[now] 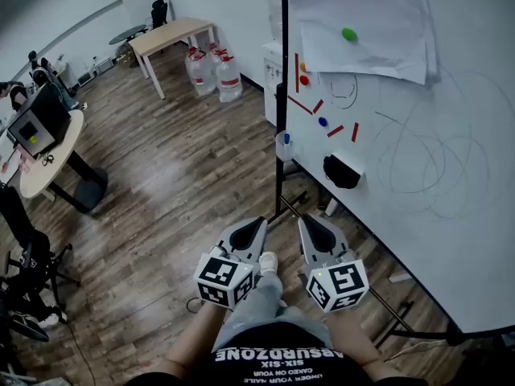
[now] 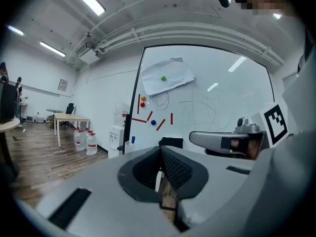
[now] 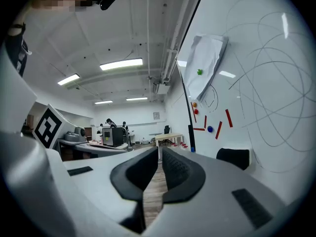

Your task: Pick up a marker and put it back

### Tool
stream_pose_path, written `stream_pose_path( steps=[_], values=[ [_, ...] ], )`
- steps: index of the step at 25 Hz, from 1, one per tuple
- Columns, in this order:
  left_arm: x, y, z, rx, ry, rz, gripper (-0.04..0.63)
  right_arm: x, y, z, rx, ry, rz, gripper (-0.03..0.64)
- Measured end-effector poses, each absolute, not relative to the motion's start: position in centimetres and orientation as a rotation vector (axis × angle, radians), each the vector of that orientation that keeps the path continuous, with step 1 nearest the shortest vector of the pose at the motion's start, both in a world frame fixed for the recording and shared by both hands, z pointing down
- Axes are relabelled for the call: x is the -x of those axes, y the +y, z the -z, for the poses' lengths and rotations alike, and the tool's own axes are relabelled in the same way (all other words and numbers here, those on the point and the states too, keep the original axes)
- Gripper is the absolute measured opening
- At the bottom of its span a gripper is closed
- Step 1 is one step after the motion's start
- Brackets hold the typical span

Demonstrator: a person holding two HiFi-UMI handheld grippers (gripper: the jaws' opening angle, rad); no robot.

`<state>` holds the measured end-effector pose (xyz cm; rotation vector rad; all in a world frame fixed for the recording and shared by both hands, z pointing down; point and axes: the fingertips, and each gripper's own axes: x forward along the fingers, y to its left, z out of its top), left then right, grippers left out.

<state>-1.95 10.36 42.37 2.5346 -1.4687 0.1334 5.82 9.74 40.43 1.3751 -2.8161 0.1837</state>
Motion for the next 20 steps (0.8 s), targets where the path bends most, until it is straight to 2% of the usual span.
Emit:
stream_pose_path(
  steps=[1, 3, 6, 10, 20],
  values=[
    [1.9, 10.2, -42.5, -2.531, -1.467, -0.136, 0.008, -5.8, 9.6, -40.4, -1.374, -2.818, -0.182, 0.017],
    [1.8, 9.9, -42.6, -2.53, -1.465, -0.137, 0.008, -5.8, 9.2, -40.2, -1.374, -2.821, -0.179, 0.14],
    [1.8, 9.3, -42.3, -2.536, -1.468, -0.126, 0.008, -6.0, 8.2, -39.9, -1.396, -2.814, -0.169, 0.226],
    [2.1, 8.6, -42.3, -2.525, -1.486, -0.116, 0.008, -6.3, 6.9, -39.9, -1.416, -2.802, -0.166, 0.252],
    [2.0, 5.3, -42.6, -2.518, -1.481, -0.104, 0.008, -6.6, 3.4, -39.8, -1.437, -2.789, -0.17, 0.252]
  ],
)
